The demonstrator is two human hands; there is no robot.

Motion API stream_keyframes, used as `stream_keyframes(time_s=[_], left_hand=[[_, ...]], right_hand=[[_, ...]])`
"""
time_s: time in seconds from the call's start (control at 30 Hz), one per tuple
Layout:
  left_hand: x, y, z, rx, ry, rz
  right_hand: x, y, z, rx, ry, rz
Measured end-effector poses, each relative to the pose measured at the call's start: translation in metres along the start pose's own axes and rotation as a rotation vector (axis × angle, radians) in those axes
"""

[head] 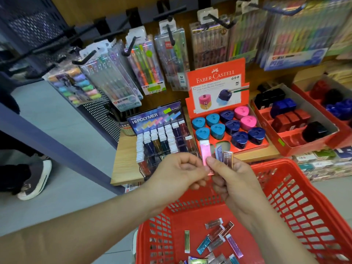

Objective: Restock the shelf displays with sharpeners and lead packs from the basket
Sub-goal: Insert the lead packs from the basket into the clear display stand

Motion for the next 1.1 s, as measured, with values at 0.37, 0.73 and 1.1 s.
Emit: stream_keyframes(time_s=[0.37,0.73,1.1], left_hand=[[-0.049,0.069,-0.039,0.134,0.071,-0.381],[-0.092,0.059,-0.117,0.229,0.436,-0.972],[-0.078,0.059,-0.128,0.307,0.437,-1.181]], right_hand=[[-0.006,-0.011,-0.018,0.081,-0.08,0.093],[-0.043,-0.001,-0.019,0.168,0.029,-0.169],[-0.043,0.006,-0.019,0.224,0.079,-0.124]])
Point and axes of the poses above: each hand's wrist, its own z-axis away from the middle knuckle, its own x-axis out of the palm, y = z × x, the point moved 5 cm from there along -z, towards the middle knuckle, and after that the axes turned 9 degrees about -y, right-handed, at the moved point
